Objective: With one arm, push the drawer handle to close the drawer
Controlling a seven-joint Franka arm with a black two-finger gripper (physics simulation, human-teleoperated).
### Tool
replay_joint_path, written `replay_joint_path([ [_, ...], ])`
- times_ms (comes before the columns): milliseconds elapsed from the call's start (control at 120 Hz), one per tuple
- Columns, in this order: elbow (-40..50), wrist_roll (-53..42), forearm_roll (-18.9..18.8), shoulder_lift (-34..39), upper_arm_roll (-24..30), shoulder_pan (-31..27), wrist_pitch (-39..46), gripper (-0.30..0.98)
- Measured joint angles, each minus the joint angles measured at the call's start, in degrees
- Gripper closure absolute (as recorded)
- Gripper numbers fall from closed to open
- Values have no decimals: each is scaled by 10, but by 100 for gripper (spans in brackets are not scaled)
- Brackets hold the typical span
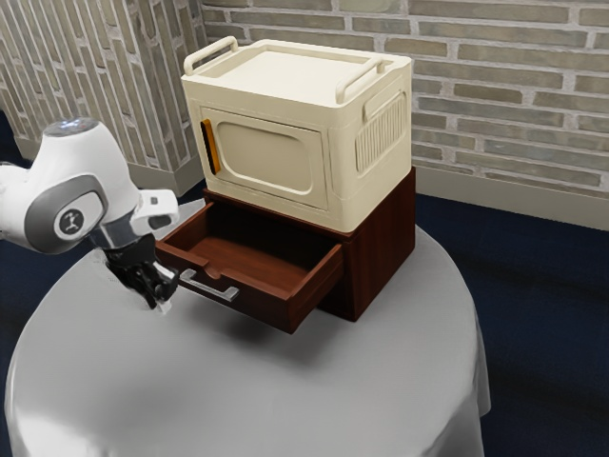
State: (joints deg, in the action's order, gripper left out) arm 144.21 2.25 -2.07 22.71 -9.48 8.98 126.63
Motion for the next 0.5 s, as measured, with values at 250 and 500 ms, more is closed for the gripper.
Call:
replay_joint_path([
  [250, -9, 5, 2, -57, -2, 7, 61, 74],
  [500, -27, 8, 12, -82, -3, 25, 90, 77],
])
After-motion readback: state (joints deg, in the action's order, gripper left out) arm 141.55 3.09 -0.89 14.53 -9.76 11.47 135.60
